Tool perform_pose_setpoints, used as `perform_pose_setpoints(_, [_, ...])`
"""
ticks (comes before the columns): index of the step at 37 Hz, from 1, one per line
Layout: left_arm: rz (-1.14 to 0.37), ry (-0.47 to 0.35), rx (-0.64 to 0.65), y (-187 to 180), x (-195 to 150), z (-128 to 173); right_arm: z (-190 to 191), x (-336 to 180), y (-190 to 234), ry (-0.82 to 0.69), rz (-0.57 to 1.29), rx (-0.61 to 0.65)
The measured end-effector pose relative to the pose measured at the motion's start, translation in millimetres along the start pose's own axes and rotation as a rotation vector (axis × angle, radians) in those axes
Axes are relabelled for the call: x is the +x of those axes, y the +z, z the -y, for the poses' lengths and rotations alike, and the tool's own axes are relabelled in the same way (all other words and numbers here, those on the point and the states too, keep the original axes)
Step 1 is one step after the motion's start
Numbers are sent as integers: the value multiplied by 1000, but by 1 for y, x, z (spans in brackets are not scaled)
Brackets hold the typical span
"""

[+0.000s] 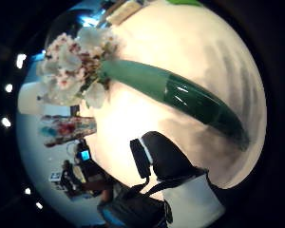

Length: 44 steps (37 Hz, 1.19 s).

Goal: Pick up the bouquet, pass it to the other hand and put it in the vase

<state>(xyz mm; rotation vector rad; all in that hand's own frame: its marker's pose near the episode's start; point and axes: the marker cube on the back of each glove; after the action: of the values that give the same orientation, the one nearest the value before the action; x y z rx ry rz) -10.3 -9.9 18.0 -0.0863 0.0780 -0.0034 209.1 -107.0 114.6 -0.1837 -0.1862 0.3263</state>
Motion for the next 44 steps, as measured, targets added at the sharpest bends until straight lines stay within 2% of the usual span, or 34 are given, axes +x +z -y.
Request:
perform_pose_setpoints(6, [3,-9,-31,3,-3,-3,-16,-21,10,-108,108,-176])
perform_pose_setpoints(8, [-4,-10,-42,3,-2,-3,-15,-28,13,-117,127,-167])
perform_pose_setpoints(13, [-33,-9,-58,10,-3,-1,-3,-38,13,-24,66,-4])
perform_pose_setpoints(15, [-34,-16,-63,10,-3,-2,0,-38,11,-13,29,23])
perform_pose_setpoints(20, [-45,-21,-54,-1,3,-9,-6,-34,9,-2,-53,-48])
perform_pose_setpoints(25, [-35,-14,-31,8,-5,-1,-10,-48,9,-110,26,-149])
perform_pose_setpoints(27, [-36,-15,-29,8,-5,-2,-8,-46,9,-89,-2,-112])
perform_pose_setpoints(31, [-45,-25,-53,3,0,-9,2,-40,10,-62,-100,53])
perform_pose_setpoints(37, [-50,-20,-58,1,1,-9,2,-33,11,-18,-115,95])
perform_pose_setpoints(40, [-50,-19,-43,0,0,-7,0,-33,12,-15,-70,68])
perform_pose_setpoints(44, [-58,-21,-31,-11,5,-11,6,-32,10,-25,22,119])
